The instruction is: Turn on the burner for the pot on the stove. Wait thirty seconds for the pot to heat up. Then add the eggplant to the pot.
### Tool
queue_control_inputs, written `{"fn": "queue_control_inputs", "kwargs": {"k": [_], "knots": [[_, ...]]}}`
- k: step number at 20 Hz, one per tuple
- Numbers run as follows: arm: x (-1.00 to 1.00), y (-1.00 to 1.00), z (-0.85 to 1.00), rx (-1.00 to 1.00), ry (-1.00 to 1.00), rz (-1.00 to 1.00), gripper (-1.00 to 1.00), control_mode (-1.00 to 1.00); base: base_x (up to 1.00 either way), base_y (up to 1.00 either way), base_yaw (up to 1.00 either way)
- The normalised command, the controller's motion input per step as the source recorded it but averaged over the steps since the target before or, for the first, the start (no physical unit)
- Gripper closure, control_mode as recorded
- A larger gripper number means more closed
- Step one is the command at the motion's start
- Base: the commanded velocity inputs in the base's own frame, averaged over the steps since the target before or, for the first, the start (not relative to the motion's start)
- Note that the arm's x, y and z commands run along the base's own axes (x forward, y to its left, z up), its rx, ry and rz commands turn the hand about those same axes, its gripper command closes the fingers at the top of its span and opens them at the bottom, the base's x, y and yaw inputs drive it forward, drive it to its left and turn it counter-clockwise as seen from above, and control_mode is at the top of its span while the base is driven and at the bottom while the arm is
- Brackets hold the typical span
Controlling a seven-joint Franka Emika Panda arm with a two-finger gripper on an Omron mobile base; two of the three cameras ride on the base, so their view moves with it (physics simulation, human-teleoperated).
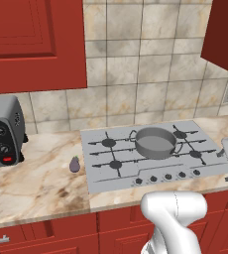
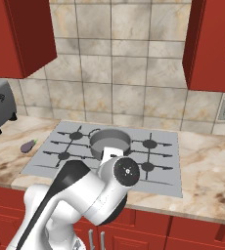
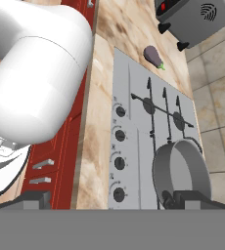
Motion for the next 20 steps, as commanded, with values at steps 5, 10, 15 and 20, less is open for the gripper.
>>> {"fn": "queue_control_inputs", "kwargs": {"k": [5, 10, 15, 20], "knots": [[0.0, 0.0, 0.0, 0.0, 0.0, 0.0, -1.0, -1.0, 0.0, 0.0, 0.0], [0.0, 0.0, 0.0, 0.0, 0.0, 0.0, -1.0, -1.0, 0.0, 0.0, 0.0], [0.0, 0.0, 0.0, 0.0, 0.0, 0.0, -1.0, -1.0, 0.0, 0.0, 0.0], [0.0, 0.0, 0.0, 0.0, 0.0, 0.0, -1.0, -1.0, 0.0, 0.0, 0.0]]}}
